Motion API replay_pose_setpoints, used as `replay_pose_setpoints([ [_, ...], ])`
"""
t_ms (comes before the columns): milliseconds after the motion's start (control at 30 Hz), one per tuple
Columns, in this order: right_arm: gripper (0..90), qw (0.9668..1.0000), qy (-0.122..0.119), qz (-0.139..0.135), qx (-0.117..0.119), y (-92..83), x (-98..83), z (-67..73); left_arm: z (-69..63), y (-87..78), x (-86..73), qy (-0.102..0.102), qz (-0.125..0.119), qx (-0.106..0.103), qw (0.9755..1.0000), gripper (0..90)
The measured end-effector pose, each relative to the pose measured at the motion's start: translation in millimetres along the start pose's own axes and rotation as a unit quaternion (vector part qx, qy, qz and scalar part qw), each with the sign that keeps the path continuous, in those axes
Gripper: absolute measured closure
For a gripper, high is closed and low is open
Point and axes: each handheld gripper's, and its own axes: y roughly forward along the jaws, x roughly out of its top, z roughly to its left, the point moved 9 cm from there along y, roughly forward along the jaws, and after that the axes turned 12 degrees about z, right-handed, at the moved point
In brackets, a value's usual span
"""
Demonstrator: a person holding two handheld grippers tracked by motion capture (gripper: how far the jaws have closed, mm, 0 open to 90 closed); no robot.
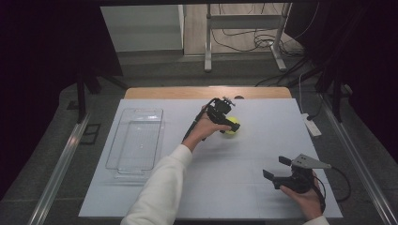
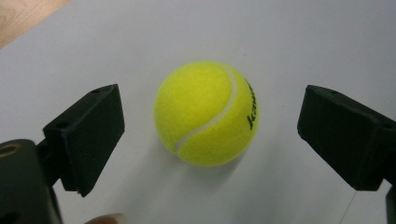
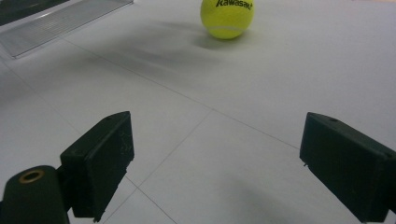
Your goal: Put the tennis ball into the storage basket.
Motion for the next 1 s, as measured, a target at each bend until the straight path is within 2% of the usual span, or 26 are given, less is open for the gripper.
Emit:
replay_pose_setpoints([
  [267,10.3,1.0,0.0,0.0,0.002,0.0,0.0,-0.3,-1.4,8.5,2.2,-0.008,0.005,-0.015,0.9998,8.4],
  [700,10.3,1.0,-0.001,0.0,0.001,-0.3,-0.7,-0.8,-1.3,29.3,1.1,-0.018,0.019,-0.014,0.9995,8.4],
  [900,10.3,1.0,0.0,0.0,0.0,-0.5,-0.9,-1.1,0.5,33.7,-0.4,-0.021,0.026,-0.005,0.9994,12.5],
  [1000,10.4,1.0,0.0,0.0,0.0,-0.7,-0.8,-1.1,0.8,34.7,-1.1,-0.022,0.029,0.003,0.9993,19.9],
])
